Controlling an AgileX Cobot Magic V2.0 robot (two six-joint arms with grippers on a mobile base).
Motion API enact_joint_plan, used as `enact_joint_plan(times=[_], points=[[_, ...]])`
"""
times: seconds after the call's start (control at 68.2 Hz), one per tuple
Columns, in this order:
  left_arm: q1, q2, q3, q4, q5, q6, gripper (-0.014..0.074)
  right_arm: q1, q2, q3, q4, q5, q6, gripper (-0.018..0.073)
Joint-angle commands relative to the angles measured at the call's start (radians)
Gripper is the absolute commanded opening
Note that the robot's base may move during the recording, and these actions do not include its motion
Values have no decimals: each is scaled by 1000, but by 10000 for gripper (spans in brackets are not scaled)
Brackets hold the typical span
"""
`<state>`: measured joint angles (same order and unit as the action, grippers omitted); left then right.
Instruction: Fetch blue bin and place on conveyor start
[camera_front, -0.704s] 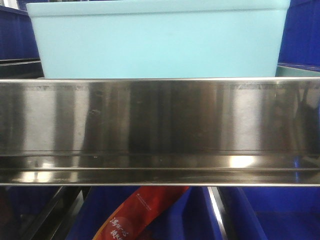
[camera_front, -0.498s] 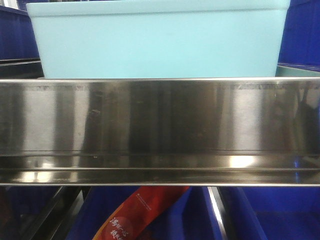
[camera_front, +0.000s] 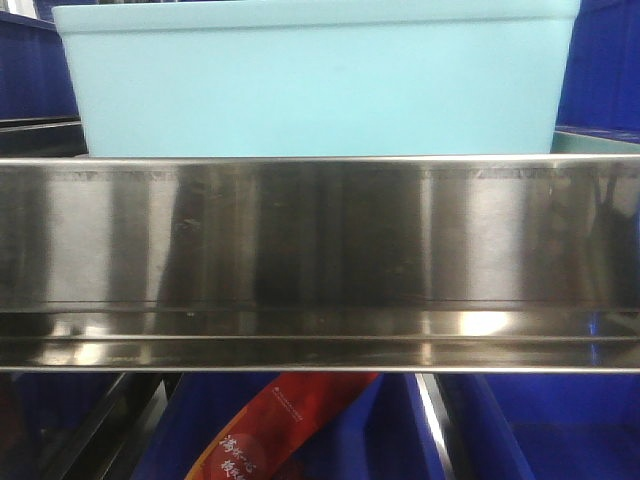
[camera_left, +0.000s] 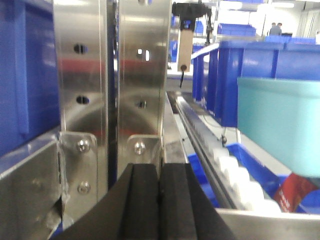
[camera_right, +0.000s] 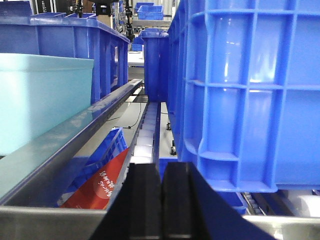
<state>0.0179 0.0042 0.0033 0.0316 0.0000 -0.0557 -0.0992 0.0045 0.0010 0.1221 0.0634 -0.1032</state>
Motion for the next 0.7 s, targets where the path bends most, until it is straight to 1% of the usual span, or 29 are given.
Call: enact_joint_plan(times=[0.0, 0.147, 0.161, 0.235, 0.293, 0.352, 0.381, 0.425, 0.454, 0.498, 0.542, 0.572, 0.601, 0.616, 0.645, 0.66, 0.689], points=[[-6, -4, -3, -5, -36, -1, -111, 2, -5, -1, -4, -30, -5, -162], [-6, -4, -3, -5, -50, -1, -111, 2, -5, -1, -4, -55, -5, -162], [-6, -4, -3, -5, -54, -1, -111, 2, -5, -1, -4, -76, -5, -162], [-6, -4, -3, -5, -89, -1, -111, 2, -5, -1, -4, -127, -5, -162], [-6, -4, -3, -2, -124, -1, -111, 2, -5, -10, -4, -143, -5, -162], [-6, -4, -37, 3, -115, -1, -111, 2, -5, -67, -4, -106, -5, -162], [-6, -4, -71, 3, -95, -1, -111, 2, -5, -112, -4, -55, -5, -162], [-6, -4, -121, 12, -52, -1, -111, 2, -5, -174, -4, 6, -5, -162], [-6, -4, -159, 27, 0, -1, -108, 2, -5, -216, -5, 69, -5, -162], [-6, -4, -218, 49, 51, -1, -94, 2, -5, -277, -5, 124, -5, -153], [-6, 15, -275, 74, 125, -1, -50, 2, 16, -342, -5, 184, -5, -120], [-6, 27, -314, 84, 159, -1, -23, 2, 32, -375, -5, 215, -5, -73], [-6, 49, -359, 92, 215, -1, 28, 2, 53, -404, -5, 237, -5, -26], [-6, 59, -376, 94, 236, -1, 62, 2, 66, -423, -5, 248, -5, 15], [-6, 84, -409, 95, 280, -1, 111, 2, 80, -445, -5, 260, -5, 60], [-6, 95, -431, 95, 293, -1, 136, 2, 89, -454, -5, 264, -5, 109], [-6, 115, -456, 95, 313, -1, 186, 2, 111, -470, -5, 266, -5, 176]])
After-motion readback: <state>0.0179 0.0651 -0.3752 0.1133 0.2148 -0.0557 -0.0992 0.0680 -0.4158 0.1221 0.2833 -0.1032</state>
